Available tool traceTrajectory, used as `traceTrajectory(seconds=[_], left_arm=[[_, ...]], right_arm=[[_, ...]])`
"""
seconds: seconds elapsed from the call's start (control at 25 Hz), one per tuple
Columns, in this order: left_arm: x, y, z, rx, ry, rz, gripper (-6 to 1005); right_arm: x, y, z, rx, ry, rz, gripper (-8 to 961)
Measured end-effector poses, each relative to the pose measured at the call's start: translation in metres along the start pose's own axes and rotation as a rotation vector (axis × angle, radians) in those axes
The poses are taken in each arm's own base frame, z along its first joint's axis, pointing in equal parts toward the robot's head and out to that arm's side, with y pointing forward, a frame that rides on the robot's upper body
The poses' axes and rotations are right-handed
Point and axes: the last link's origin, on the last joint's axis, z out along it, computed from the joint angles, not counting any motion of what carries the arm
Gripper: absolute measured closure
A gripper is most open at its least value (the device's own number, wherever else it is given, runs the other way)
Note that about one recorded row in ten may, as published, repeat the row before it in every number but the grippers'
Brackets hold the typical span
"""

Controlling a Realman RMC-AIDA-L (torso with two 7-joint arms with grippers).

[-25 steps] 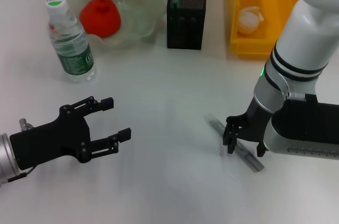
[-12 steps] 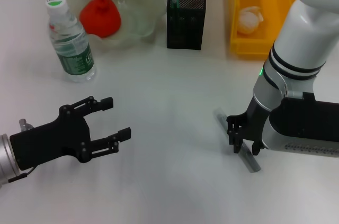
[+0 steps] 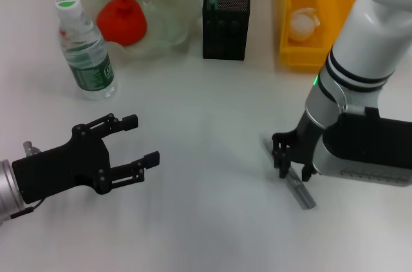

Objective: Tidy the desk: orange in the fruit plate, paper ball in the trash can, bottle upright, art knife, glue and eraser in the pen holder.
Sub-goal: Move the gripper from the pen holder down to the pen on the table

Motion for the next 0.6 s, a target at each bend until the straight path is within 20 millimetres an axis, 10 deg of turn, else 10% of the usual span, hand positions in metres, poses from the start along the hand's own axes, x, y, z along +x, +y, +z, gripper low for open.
traceTrajectory(seconds=[0.6], left_arm=[[0.006, -0.005, 0.002, 0.031, 0.047, 0.014, 186]], right_arm=[[0.024, -0.027, -0.051, 0.326, 0.026, 0.744, 631]])
